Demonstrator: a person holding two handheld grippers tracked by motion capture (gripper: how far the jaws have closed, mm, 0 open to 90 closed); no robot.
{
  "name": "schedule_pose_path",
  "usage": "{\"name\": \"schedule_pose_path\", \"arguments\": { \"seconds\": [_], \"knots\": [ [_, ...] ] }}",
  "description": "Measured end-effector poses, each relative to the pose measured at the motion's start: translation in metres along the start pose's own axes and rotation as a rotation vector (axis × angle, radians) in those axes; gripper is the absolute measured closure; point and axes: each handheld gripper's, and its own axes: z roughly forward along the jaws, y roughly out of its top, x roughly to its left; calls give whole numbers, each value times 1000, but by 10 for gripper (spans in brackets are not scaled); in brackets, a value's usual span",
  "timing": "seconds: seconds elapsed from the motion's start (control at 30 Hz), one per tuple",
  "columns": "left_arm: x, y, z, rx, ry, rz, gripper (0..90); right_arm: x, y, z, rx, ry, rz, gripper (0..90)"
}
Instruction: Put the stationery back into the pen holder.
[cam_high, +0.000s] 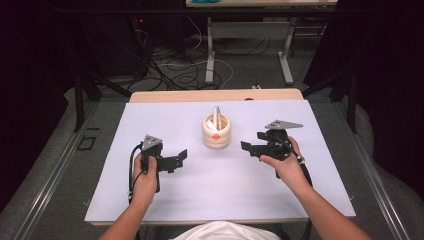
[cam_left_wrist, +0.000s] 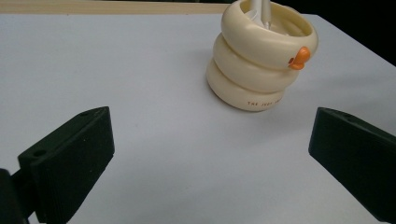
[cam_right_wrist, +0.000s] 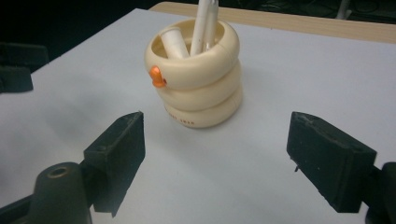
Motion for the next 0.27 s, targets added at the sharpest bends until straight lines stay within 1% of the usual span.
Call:
{"name": "schedule_pose_path", "arguments": {
  "seconds": [0.1, 0.13, 0.2, 0.27],
  "knots": [
    [2, 0, -1, 5, 6, 12, 4, -3, -9, -4, 19, -18, -14, 162],
    [2, 0, -1, 0, 8, 9, 4, -5, -11, -4, 29, -23, -15, 159],
    [2, 1, -2, -1, 7, 11, 4, -8, -16, -5, 33, -30, -12, 152],
    [3, 1, -1, -4, 5, 14, 3, -11, -20, -5, 31, -33, -24, 149]
  ]
}}
